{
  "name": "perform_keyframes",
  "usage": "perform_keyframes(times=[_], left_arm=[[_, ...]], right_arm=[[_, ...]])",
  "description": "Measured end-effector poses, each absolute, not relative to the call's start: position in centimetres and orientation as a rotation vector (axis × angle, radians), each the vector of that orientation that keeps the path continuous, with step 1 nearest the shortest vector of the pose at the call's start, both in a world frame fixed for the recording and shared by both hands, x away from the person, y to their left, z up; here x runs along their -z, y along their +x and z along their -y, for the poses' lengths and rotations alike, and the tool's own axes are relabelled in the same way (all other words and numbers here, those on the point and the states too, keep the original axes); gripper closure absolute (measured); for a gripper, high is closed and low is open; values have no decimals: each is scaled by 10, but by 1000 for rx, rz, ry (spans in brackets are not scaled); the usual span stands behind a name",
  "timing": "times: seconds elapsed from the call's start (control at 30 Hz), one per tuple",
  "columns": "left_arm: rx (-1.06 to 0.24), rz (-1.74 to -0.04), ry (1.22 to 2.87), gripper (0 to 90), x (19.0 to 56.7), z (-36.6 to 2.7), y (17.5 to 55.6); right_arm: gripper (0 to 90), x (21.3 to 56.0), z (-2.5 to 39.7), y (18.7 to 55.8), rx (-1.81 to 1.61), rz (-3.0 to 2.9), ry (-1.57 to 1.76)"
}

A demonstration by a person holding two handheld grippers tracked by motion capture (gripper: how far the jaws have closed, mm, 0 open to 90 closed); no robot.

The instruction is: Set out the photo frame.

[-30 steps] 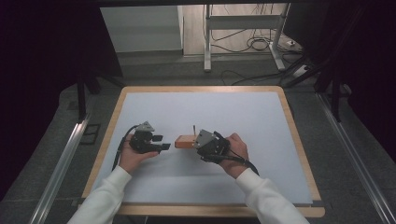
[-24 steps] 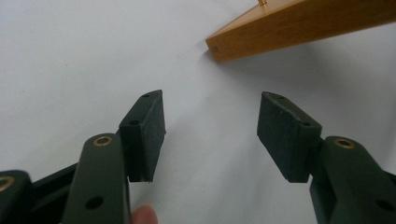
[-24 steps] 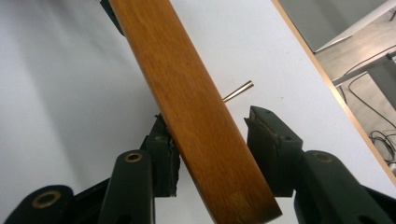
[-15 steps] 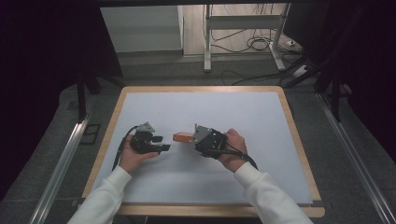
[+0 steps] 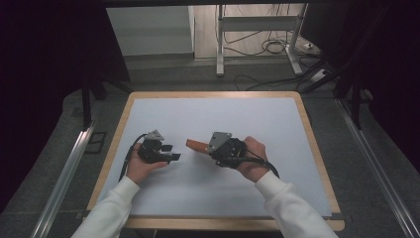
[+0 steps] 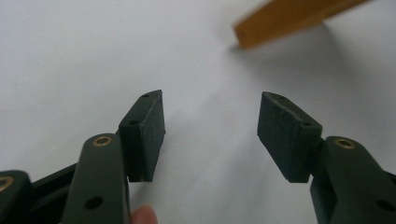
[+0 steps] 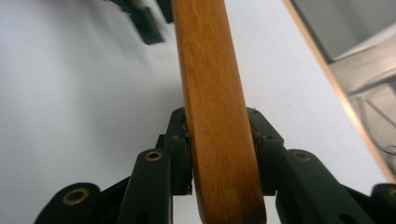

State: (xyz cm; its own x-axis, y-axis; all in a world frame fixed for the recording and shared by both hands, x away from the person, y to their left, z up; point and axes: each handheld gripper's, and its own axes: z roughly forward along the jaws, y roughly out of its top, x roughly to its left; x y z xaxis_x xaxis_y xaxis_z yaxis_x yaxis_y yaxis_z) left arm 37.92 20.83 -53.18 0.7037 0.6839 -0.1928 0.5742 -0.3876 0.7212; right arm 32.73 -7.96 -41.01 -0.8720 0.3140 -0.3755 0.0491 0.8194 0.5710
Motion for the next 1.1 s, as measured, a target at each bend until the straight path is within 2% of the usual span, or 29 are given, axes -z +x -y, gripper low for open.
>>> perform_keyframes(times=[0.27, 0.37, 0.57, 1.1], left_arm=[[-169, -958, 2097, 409, 532, -207, 379], [-170, -958, 2096, 409, 532, -207, 379], [-168, -954, 2102, 408, 532, -208, 380], [-163, -954, 2108, 404, 533, -206, 379]], right_arm=[[661, 402, 86, 324, -842, -2559, 304], [592, 400, 89, 331, -855, -2535, 350], [554, 399, 90, 338, -839, -2521, 387], [509, 401, 97, 359, -811, -2469, 466]])
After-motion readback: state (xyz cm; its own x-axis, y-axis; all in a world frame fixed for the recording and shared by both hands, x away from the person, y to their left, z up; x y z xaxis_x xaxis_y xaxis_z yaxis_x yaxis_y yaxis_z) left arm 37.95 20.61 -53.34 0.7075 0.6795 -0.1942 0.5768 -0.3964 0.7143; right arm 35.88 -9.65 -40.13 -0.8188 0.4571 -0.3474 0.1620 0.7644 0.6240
